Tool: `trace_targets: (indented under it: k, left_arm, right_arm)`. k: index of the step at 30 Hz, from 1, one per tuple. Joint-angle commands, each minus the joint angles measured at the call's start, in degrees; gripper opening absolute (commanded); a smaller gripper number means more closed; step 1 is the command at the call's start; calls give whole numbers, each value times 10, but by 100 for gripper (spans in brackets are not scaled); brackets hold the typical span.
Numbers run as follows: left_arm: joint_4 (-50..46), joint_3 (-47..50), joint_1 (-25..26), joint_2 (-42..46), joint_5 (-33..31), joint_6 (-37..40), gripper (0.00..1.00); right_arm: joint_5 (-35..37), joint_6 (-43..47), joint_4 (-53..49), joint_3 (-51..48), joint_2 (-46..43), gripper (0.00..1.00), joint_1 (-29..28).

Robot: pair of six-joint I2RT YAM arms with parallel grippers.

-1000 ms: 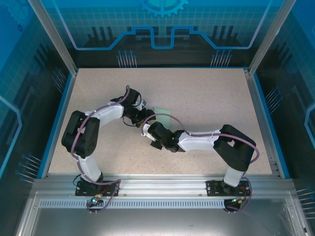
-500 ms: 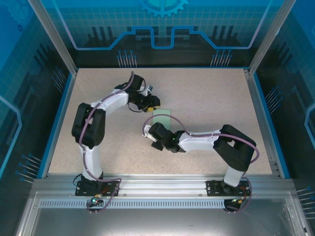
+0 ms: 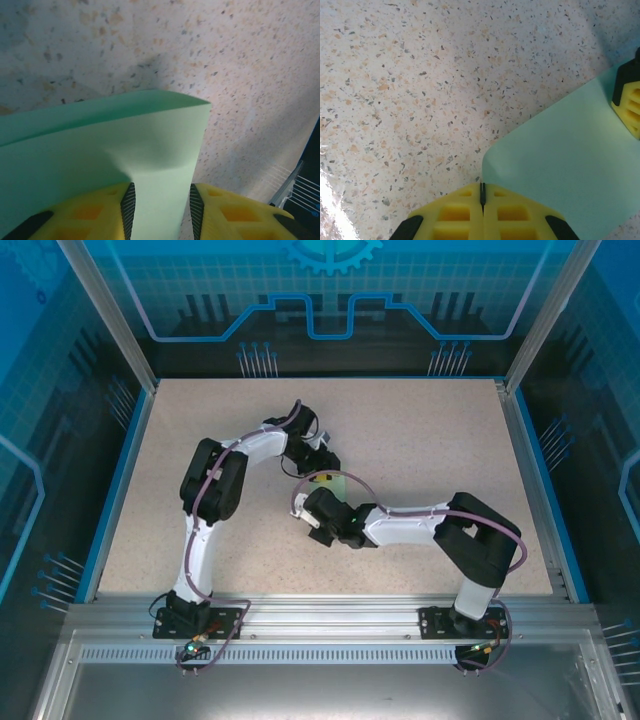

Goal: Fold a paper plane with a square sheet of paper (fold left side to right side)
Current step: Third fold the triangle at the center of the table.

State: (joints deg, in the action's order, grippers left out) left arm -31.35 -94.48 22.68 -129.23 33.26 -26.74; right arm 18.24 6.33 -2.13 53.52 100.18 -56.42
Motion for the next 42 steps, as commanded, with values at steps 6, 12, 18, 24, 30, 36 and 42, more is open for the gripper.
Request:
trace_targets:
  k: [6, 12, 18, 24, 30, 36, 42]
  left_arm:
    - [-37, -19, 1, -15, -14, 29, 37]
    - [-49, -26, 0, -21, -20, 38, 35]
    - [-52, -29, 0, -24, -22, 40, 35]
    - [-56, -33, 0, -26, -22, 42, 34]
    - [-59, -38, -1, -8, -12, 46, 41]
    - [-46, -42, -1, 31, 30, 39, 45]
    - [-17, -44, 1, 31, 85, 16, 40]
  right_arm:
    - [-83, -31, -30, 29, -19, 0, 34]
    - [-148, -53, -40, 36, -20, 0, 69]
    - [-259, -90, -52, 35, -31, 1, 129]
    - [-361, -133, -57, 40, -17, 2, 187]
    - [-385, -132, -75, 53, 1, 2, 192]
    - [-375, -130, -75, 47, -4, 3, 192]
    - [-371, -130, -75, 46, -1, 3, 192]
